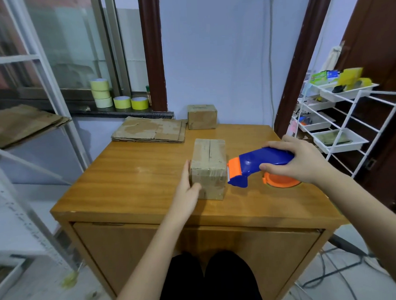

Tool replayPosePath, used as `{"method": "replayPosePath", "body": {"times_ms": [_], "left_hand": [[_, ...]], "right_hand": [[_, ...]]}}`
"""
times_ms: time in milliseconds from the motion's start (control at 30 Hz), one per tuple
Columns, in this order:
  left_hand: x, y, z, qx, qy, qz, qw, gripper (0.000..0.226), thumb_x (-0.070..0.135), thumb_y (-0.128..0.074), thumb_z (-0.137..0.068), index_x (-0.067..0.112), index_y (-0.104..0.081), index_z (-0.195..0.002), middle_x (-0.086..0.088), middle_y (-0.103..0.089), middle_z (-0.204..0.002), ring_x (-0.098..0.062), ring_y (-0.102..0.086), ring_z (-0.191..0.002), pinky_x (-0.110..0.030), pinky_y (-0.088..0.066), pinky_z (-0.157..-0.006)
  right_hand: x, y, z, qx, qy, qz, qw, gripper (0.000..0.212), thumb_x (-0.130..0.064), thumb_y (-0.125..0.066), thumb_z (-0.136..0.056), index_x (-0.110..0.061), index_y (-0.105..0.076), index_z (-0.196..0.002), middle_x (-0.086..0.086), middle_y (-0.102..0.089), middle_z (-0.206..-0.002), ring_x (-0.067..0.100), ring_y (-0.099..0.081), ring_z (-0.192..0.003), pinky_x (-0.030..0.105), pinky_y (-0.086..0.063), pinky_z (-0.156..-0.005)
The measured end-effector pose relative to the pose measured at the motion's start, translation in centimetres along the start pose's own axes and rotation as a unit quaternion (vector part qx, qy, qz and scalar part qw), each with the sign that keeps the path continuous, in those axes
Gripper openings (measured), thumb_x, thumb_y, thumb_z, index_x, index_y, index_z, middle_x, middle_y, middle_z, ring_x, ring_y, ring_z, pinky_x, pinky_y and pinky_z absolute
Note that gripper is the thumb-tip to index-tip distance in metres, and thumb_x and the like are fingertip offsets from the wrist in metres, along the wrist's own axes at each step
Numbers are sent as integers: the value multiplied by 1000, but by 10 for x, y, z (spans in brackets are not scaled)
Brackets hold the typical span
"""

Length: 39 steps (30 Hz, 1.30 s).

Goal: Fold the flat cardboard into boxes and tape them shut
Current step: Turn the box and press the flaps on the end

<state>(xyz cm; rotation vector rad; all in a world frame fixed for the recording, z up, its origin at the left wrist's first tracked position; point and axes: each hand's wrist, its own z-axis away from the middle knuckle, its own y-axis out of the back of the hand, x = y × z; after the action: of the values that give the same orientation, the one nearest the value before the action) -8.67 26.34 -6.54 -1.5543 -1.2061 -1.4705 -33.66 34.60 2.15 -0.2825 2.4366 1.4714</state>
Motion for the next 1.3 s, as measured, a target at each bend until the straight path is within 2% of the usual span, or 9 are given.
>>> {"method": "replayPosePath", "body": {"times_ms": [233,333,400,533,600,733,867,1167,1300], "left_hand": [[-6,4,-3,10,13,-178,984,51,19,-46,-100,21,-29,-147,2,-46,-143,-11,-47,-123,-29,-40,-99],[-5,14,-2,22,12,-206,978,69,25,-51,-97,21,-11,-153,0,-28,-155,-18,-32,-139,-37,-31,-110],[0,9,3,-1,-28,-153,988,76,21,-51,-97,27,-1,-154,5,-22,-157,-6,-24,-138,-32,-24,-112],[1,-3,5,3,-28,-81,996,74,10,-49,-97,26,-4,-154,6,-28,-154,3,-25,-130,-25,-24,-109],[2,2,2,11,-37,-150,988,72,16,-52,-96,24,-9,-153,5,-30,-154,-4,-30,-136,-29,-28,-110],[16,10,-5,55,-197,-481,853,74,28,-53,-95,17,-7,-153,1,-8,-160,-11,-10,-146,-27,-1,-114],[28,-7,-23,-57,-304,-605,734,60,35,-38,-101,17,-12,-153,-1,-14,-159,-12,-13,-146,-25,1,-115],[15,-8,-31,-63,-321,-606,726,51,25,-39,-103,15,-23,-151,-4,-25,-156,-14,-26,-143,-29,-14,-117],[15,-7,-30,-68,-320,-606,725,52,26,-41,-103,16,-23,-150,-3,-25,-156,-13,-26,-143,-29,-16,-118]], "right_hand": [[-1,-1,1,3,-7,-6,1000,78,-78,-55,-53,-31,-67,-114,-6,-48,-79,15,-54,-74,37,-47,-69],[-1,-1,1,2,-3,-11,1000,82,-82,-51,-53,-32,-67,-115,-6,-48,-79,11,-54,-74,34,-45,-68],[-1,-2,2,0,0,-16,1000,81,-84,-57,-56,-30,-66,-116,-7,-48,-80,10,-53,-75,31,-42,-67],[0,-2,1,-3,-1,-14,1000,76,-77,-64,-58,-29,-66,-116,-7,-47,-79,8,-53,-75,27,-39,-65],[0,-2,1,-6,-2,-12,1000,76,-79,-66,-59,-28,-66,-117,-8,-47,-79,9,-53,-75,28,-39,-66],[-2,-2,1,-3,-3,-5,1000,75,-80,-67,-58,-30,-67,-114,-2,-50,-80,18,-54,-76,34,-44,-71],[1,-3,0,-9,-5,-10,1000,56,-58,-74,-67,-30,-67,-115,1,-50,-82,19,-54,-77,35,-45,-73],[28,-11,10,4,-17,-112,994,59,-72,-64,-64,-35,-64,-110,9,-56,-87,24,-56,-82,47,-49,-78],[33,-21,28,26,-42,-149,988,62,-70,-59,-62,-35,-62,-113,8,-56,-88,16,-54,-82,28,-47,-76]]}}
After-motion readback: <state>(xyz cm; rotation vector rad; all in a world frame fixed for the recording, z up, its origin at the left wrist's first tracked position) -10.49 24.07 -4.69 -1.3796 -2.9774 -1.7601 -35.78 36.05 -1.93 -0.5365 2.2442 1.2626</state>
